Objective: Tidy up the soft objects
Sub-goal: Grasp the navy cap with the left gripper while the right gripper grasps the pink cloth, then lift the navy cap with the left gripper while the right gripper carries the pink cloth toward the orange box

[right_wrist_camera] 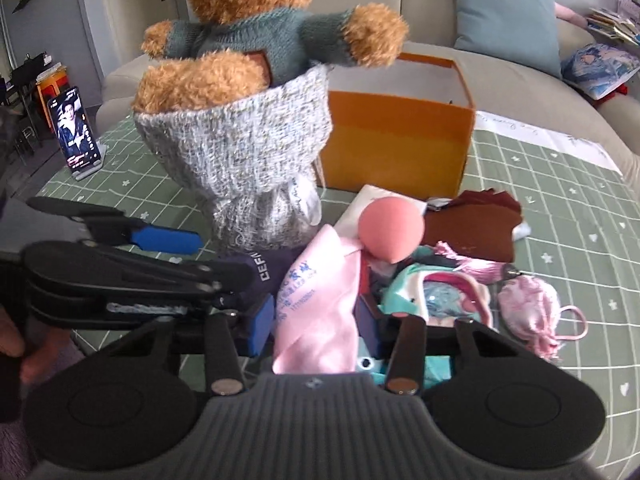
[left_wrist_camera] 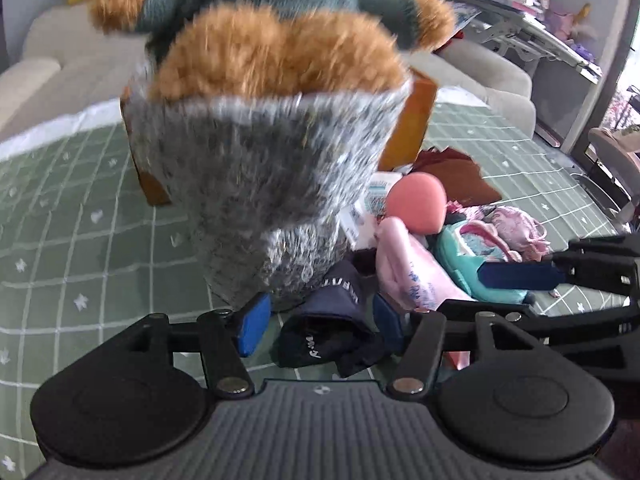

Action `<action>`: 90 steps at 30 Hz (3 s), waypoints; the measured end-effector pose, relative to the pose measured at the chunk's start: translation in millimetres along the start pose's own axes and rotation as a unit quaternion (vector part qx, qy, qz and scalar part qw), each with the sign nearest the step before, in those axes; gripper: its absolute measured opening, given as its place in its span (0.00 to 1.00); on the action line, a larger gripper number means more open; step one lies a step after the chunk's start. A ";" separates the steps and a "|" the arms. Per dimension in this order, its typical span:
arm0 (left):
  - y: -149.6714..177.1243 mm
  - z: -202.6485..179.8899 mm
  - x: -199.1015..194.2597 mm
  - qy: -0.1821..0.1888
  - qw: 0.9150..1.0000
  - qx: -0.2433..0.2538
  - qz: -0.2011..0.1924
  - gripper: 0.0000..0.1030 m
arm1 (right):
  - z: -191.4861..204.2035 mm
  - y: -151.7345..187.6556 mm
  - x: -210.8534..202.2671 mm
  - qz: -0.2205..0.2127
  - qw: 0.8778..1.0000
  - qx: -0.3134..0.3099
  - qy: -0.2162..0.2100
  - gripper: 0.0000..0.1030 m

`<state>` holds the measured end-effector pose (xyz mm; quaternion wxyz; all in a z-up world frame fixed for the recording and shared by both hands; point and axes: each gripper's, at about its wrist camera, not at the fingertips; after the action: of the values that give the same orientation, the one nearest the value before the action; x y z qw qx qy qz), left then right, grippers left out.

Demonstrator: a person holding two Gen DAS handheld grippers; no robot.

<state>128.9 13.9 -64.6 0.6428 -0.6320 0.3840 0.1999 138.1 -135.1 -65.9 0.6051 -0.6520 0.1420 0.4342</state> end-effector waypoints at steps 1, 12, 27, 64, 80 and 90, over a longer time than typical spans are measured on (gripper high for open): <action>0.3 1.0 5.3 0.000 1.000 -0.007 0.007 0.64 | 0.9 0.3 3.6 0.005 1.000 0.002 -0.002 0.33; 2.9 7.6 28.2 0.015 0.998 -0.039 0.045 0.09 | 8.0 1.2 8.1 0.011 1.000 0.009 -0.015 0.01; 1.8 6.5 -23.6 -0.016 0.999 -0.037 -0.015 0.04 | -2.5 -0.4 -42.0 -0.078 0.996 0.051 -0.017 0.01; 21.1 25.4 19.2 -0.073 0.993 -0.072 0.053 0.70 | -2.0 -1.0 -0.5 -0.047 0.998 0.037 0.014 0.00; 22.0 -1.5 16.0 -0.044 0.998 -0.011 0.041 0.04 | -15.3 2.4 -10.9 -0.054 0.997 0.058 0.023 0.00; 16.2 -2.1 -55.4 -0.047 0.997 -0.021 -0.049 0.04 | -13.7 4.2 -64.2 -0.122 0.991 0.056 0.010 0.00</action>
<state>81.7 26.4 -33.8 0.6554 -0.6538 0.3175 0.2054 103.1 -170.4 -22.8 0.6877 -0.6341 0.0914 0.3415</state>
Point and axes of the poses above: each gripper's, at about its wrist camera, not at the fingertips, and x roughly the way its jaws point, z to its left, y to its underside
